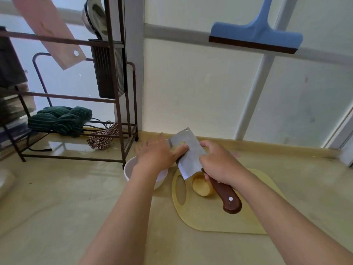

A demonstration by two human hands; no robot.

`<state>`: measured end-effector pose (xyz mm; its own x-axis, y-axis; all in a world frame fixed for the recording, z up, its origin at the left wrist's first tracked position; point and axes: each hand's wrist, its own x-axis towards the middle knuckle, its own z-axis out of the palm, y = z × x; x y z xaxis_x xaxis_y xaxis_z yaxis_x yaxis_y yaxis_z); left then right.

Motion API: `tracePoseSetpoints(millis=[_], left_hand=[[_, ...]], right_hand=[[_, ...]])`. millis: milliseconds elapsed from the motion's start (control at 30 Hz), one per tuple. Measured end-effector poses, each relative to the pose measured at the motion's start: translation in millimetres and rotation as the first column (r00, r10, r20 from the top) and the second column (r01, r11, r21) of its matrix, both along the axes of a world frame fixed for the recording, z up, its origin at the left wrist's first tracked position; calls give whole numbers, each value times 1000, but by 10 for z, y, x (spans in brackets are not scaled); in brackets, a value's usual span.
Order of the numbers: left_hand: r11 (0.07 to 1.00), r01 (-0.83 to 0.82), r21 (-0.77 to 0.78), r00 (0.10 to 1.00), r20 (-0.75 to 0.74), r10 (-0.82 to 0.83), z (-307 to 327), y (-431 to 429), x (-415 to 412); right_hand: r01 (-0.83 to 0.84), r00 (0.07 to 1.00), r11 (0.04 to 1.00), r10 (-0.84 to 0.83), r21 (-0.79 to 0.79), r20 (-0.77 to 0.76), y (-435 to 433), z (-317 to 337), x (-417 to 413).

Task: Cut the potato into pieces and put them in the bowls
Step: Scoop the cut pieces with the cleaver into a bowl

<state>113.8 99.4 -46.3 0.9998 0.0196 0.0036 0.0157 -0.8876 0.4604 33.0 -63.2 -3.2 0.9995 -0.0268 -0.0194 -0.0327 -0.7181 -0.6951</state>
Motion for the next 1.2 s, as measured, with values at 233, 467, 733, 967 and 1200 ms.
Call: tracePoseSetpoints(millis=[233,467,733,967,1200], left_hand=[[1000,-30,-2,999,-20,30,-9,15,4],[998,-45,38,999,-14,45,-41,53,42],[992,-37,-118,998,43,42,3,7,22],[994,-62,-89,997,43,66,-32,17,62],[997,-74,12,997,5,74,-90,72,130]], right_hand=[[10,1000,1000,-10,-26,-16,-19,-7,-3],[1,999,997,-4,-78,-37,-77,54,-86],[-29,1000,981,29,-189,-3,-56,99,-122],[-55,998,951,64,-306,20,30,117,-161],[-31,999,960,36,-280,11,-65,102,-135]])
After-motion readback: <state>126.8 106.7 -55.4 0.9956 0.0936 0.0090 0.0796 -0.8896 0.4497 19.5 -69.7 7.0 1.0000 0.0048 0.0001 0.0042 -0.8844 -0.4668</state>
